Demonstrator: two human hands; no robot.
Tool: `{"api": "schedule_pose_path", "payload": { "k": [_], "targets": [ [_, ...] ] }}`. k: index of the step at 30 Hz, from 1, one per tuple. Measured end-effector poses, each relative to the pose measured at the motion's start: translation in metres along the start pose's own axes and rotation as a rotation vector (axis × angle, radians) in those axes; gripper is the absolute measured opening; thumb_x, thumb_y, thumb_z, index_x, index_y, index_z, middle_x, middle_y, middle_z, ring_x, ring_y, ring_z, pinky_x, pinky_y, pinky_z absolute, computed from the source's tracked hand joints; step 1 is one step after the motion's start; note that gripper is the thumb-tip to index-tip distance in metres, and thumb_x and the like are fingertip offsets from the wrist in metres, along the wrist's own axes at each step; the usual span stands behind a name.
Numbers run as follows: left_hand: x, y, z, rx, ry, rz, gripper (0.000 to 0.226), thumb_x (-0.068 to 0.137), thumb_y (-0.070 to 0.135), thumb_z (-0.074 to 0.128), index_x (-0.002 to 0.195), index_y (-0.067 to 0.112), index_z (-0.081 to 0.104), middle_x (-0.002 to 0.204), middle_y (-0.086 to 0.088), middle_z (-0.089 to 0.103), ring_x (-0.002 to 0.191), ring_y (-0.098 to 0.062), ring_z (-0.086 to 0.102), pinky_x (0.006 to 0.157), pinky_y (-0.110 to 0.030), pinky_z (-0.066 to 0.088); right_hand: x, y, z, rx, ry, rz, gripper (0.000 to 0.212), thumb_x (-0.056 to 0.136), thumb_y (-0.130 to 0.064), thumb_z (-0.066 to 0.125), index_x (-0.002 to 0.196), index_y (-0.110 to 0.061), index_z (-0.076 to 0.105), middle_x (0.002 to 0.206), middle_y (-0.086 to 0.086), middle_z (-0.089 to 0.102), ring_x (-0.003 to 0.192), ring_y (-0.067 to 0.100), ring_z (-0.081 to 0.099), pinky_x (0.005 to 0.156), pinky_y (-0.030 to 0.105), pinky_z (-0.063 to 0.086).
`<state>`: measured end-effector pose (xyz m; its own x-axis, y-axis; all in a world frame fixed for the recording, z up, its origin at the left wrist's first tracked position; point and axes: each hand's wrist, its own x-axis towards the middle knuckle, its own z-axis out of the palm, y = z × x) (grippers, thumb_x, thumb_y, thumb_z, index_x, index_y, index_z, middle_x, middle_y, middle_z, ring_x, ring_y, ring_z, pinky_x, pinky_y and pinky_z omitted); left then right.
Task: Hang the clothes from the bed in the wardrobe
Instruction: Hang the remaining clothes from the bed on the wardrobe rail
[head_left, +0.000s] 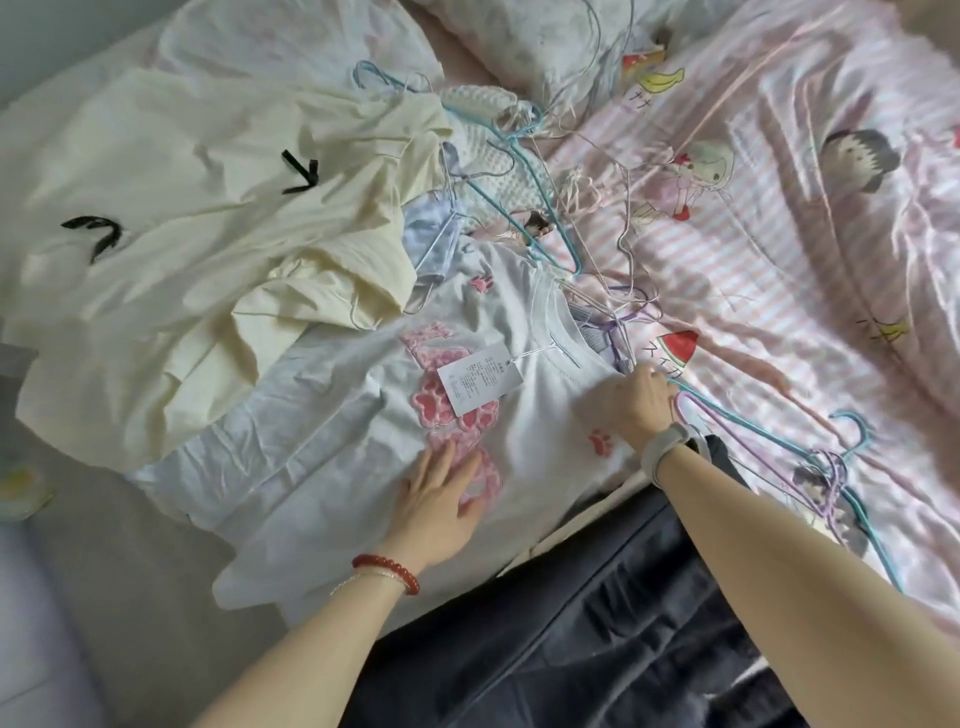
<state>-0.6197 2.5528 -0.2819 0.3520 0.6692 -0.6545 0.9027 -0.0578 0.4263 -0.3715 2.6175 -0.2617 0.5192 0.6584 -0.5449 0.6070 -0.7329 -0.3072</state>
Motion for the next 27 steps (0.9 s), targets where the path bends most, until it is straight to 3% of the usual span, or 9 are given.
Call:
{"api": "schedule_pose_path", "payload": {
  "k": [3, 9, 15, 17, 20, 24, 27],
  "targets": [
    [0.005, -0.004, -0.002, 0.000, -0.016, 0.004, 0.055, 0.096, 0.050, 0.030, 0.144, 0.042, 0.005, 0.154, 0.008, -0.016, 0.141, -0.020, -0.018, 0.113, -0.046, -0.004, 0.003, 0.002, -0.001, 0.024, 0.063, 0.011, 0.041, 0.088, -0.008, 0.036, 0.125, 0.010, 0.036, 0.132, 0.028, 0.033, 0.125, 0.038, 0.024, 0.101, 0.047, 0.025],
    [0.005, -0.001, -0.001, 0.008, -0.015, -0.017, 0.056, 0.096, 0.050, 0.030, 0.144, 0.043, 0.003, 0.154, 0.008, -0.016, 0.141, -0.020, -0.018, 0.113, -0.044, -0.004, 0.001, -0.003, -0.005, 0.131, 0.030, 0.052, 0.045, 0.085, -0.001, 0.041, 0.128, 0.012, 0.035, 0.141, 0.027, 0.021, 0.130, 0.038, 0.024, 0.104, 0.041, 0.025],
    [0.002, -0.001, 0.001, 0.003, -0.006, -0.036, 0.055, 0.095, 0.051, 0.029, 0.144, 0.044, 0.004, 0.154, 0.008, -0.013, 0.141, -0.019, -0.016, 0.113, -0.041, -0.004, -0.003, 0.000, -0.011, 0.170, 0.080, -0.046, 0.029, 0.084, 0.001, 0.038, 0.110, 0.010, 0.048, 0.123, 0.026, 0.041, 0.113, 0.037, 0.039, 0.094, 0.038, 0.031],
    [0.000, 0.000, 0.002, -0.005, -0.013, -0.041, 0.055, 0.095, 0.050, 0.030, 0.143, 0.045, 0.004, 0.154, 0.008, -0.012, 0.141, -0.019, -0.014, 0.112, -0.041, -0.004, -0.005, 0.000, -0.014, 0.157, 0.124, -0.117, 0.018, 0.084, 0.001, 0.036, 0.096, 0.001, 0.050, 0.100, 0.022, 0.049, 0.095, 0.031, 0.040, 0.083, 0.039, 0.033],
    [-0.007, 0.001, -0.001, -0.062, 0.009, -0.028, 0.052, 0.097, 0.040, 0.035, 0.145, 0.039, 0.014, 0.156, 0.006, -0.001, 0.143, -0.018, -0.005, 0.114, -0.040, 0.003, -0.020, -0.009, -0.011, 0.207, 0.150, -0.313, 0.014, 0.090, -0.002, 0.036, 0.099, 0.001, 0.047, 0.095, 0.021, 0.055, 0.086, 0.032, 0.049, 0.069, 0.037, 0.037],
    [-0.019, 0.008, -0.029, -0.262, 0.264, -0.020, 0.044, 0.097, 0.024, 0.041, 0.140, 0.019, 0.036, 0.150, -0.003, 0.028, 0.138, -0.016, 0.022, 0.109, -0.025, 0.018, -0.047, -0.026, -0.011, 0.343, 0.204, -0.483, 0.012, 0.092, -0.004, 0.041, 0.097, -0.001, 0.051, 0.087, 0.012, 0.058, 0.079, 0.029, 0.053, 0.064, 0.032, 0.034],
    [-0.028, 0.016, -0.074, -0.255, 0.525, 0.050, 0.046, 0.096, 0.018, 0.043, 0.141, 0.013, 0.033, 0.148, -0.005, 0.028, 0.137, -0.016, 0.023, 0.107, -0.022, 0.018, -0.067, -0.038, -0.027, 0.525, 0.175, -0.449, 0.012, 0.093, -0.008, 0.043, 0.097, -0.003, 0.053, 0.075, 0.000, 0.053, 0.070, 0.022, 0.048, 0.063, 0.033, 0.036]
  ]
}}
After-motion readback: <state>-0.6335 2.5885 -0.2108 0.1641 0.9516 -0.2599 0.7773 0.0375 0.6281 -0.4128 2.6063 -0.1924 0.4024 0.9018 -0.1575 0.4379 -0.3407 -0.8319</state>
